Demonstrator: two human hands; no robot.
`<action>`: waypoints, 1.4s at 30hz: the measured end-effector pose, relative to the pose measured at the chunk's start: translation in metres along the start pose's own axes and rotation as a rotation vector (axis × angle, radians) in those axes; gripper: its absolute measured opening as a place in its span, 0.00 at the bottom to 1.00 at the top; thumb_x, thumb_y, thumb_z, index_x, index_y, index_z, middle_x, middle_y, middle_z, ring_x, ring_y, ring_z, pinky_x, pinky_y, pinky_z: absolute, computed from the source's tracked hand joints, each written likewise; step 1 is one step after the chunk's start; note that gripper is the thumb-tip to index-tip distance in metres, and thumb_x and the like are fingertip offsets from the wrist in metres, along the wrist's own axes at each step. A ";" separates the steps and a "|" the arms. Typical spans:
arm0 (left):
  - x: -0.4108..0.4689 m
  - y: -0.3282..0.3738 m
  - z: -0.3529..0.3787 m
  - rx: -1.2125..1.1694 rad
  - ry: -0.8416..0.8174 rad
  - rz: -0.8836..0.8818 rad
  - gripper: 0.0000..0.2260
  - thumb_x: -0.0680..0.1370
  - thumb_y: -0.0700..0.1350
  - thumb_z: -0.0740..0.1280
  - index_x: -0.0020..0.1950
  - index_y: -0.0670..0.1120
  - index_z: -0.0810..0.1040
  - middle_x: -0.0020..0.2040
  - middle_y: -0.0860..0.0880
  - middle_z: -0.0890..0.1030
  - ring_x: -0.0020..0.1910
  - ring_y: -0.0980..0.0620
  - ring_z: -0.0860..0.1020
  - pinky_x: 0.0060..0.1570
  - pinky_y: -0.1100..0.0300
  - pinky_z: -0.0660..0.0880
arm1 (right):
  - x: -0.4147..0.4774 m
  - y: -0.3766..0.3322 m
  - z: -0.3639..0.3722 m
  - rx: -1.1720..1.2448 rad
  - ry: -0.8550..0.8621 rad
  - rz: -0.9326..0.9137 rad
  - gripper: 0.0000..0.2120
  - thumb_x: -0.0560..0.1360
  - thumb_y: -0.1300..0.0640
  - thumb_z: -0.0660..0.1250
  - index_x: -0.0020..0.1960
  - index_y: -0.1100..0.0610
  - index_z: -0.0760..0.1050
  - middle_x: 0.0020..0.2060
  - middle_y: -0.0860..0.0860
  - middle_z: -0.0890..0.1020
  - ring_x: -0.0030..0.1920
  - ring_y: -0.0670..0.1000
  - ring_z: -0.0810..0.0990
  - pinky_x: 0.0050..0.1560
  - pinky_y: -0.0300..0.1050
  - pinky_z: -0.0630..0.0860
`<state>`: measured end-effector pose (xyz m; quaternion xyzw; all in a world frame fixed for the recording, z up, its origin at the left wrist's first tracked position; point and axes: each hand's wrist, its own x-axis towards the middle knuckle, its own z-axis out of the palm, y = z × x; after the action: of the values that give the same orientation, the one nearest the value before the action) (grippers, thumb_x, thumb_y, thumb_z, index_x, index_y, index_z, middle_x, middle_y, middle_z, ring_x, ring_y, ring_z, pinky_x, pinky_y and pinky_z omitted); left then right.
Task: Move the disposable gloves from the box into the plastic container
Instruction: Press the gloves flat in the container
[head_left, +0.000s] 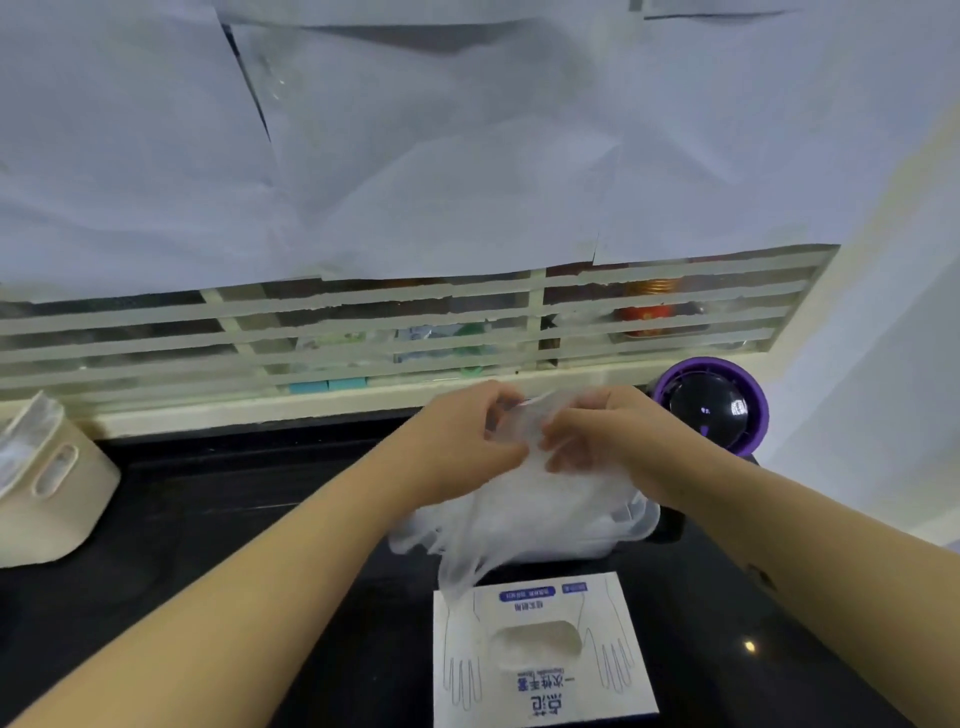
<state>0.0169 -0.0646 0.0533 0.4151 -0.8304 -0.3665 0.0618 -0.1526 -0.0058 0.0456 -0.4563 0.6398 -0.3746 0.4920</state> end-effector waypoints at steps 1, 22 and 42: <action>0.003 -0.002 -0.002 0.005 0.057 -0.008 0.08 0.78 0.47 0.67 0.57 0.55 0.76 0.50 0.58 0.78 0.45 0.62 0.76 0.41 0.69 0.70 | 0.003 -0.001 -0.002 -0.004 -0.012 0.013 0.05 0.75 0.63 0.68 0.41 0.61 0.80 0.33 0.52 0.84 0.37 0.50 0.84 0.43 0.39 0.81; 0.038 -0.069 -0.042 -0.361 0.434 -0.270 0.05 0.81 0.44 0.64 0.50 0.47 0.79 0.43 0.49 0.80 0.39 0.54 0.76 0.48 0.57 0.79 | 0.015 0.035 -0.040 -0.227 0.085 0.054 0.06 0.77 0.55 0.65 0.46 0.54 0.81 0.34 0.49 0.84 0.30 0.39 0.79 0.39 0.30 0.71; 0.039 -0.095 0.014 0.526 0.718 0.753 0.06 0.76 0.41 0.65 0.52 0.45 0.75 0.48 0.48 0.76 0.44 0.50 0.73 0.49 0.57 0.72 | 0.037 0.032 -0.058 0.828 -0.148 0.188 0.28 0.62 0.59 0.79 0.60 0.64 0.79 0.61 0.68 0.73 0.61 0.61 0.78 0.47 0.52 0.82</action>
<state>0.0469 -0.1221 -0.0276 0.1909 -0.9109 0.0632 0.3604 -0.2198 -0.0295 0.0188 -0.1861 0.4371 -0.5195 0.7102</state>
